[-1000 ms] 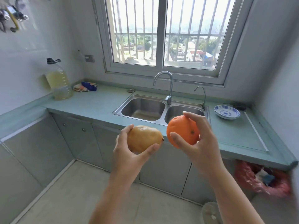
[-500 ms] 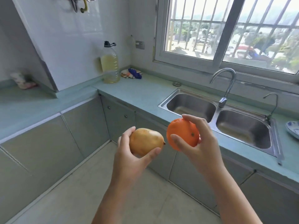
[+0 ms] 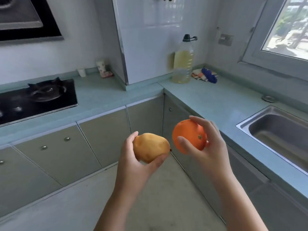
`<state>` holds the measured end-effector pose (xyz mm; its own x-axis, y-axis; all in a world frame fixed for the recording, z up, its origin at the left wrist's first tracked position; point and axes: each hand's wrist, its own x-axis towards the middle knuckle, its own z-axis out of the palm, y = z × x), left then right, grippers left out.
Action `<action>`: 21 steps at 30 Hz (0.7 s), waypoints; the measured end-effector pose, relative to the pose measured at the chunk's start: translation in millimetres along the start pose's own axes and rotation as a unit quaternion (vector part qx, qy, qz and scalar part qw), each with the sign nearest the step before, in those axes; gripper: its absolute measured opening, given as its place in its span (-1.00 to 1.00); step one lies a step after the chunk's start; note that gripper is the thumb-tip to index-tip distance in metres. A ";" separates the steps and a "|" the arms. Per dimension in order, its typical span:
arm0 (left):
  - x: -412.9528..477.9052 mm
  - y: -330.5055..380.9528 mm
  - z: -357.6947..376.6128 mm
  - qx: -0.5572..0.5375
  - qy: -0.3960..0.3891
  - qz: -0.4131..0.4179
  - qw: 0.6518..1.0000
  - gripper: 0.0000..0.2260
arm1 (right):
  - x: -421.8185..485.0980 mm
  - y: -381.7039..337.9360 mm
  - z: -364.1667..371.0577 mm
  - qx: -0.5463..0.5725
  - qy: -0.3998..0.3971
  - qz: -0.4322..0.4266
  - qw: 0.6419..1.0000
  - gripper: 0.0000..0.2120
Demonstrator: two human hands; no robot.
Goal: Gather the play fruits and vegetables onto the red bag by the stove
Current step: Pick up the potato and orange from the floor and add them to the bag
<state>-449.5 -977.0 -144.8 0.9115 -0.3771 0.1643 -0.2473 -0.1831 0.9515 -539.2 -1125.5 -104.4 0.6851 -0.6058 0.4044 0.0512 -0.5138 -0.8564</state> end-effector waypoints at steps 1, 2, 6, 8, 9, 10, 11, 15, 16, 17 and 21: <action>14.9 -1.6 -0.8 0.006 0.012 -0.001 1.000 -0.09 | 15.6 4.1 8.7 0.006 -0.011 -0.005 1.000 -0.51; 29.4 -2.4 -1.4 0.014 0.020 -0.002 1.000 -0.10 | 30.7 7.7 16.9 0.012 -0.022 -0.006 1.000 -0.51; 83.9 2.3 -3.7 0.044 0.038 0.001 0.998 -0.10 | 89.7 17.0 43.8 0.034 -0.047 -0.018 0.998 -0.49; 106.8 2.7 -5.7 0.051 0.053 0.001 0.997 -0.13 | 117.4 19.4 57.2 0.038 -0.060 -0.029 0.997 -0.50; 116.4 2.0 -7.6 0.053 0.063 0.002 0.997 -0.13 | 129.8 20.2 64.7 0.041 -0.069 -0.037 0.996 -0.50; 124.9 0.4 -9.8 0.055 0.074 0.001 0.996 -0.12 | 140.7 20.6 72.4 0.045 -0.079 -0.044 0.995 -0.50; 132.0 -2.0 -12.8 0.057 0.086 -0.002 0.995 -0.11 | 150.5 20.8 80.8 0.050 -0.088 -0.052 0.994 -0.50; 150.8 -12.2 -31.6 0.061 0.140 -0.034 0.988 -0.09 | 176.1 19.0 117.7 0.071 -0.122 -0.080 0.987 -0.51; 153.7 -14.7 -38.4 0.059 0.155 -0.044 0.985 -0.08 | 180.0 17.5 127.3 0.078 -0.135 -0.087 0.984 -0.50; 156.1 -16.8 -45.5 0.057 0.171 -0.054 0.982 -0.09 | 183.5 15.3 137.0 0.084 -0.149 -0.093 0.981 -0.50; 157.5 -26.5 -73.8 0.063 0.224 -0.069 0.970 -0.17 | 191.7 2.3 175.5 0.113 -0.201 -0.110 0.967 -0.52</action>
<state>-275.1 -964.5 -124.9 0.9831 0.0871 0.1612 -0.1249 -0.3244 0.9376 -280.2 -1136.2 -85.1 0.8646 -0.1891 0.4655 0.3534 -0.4296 -0.8310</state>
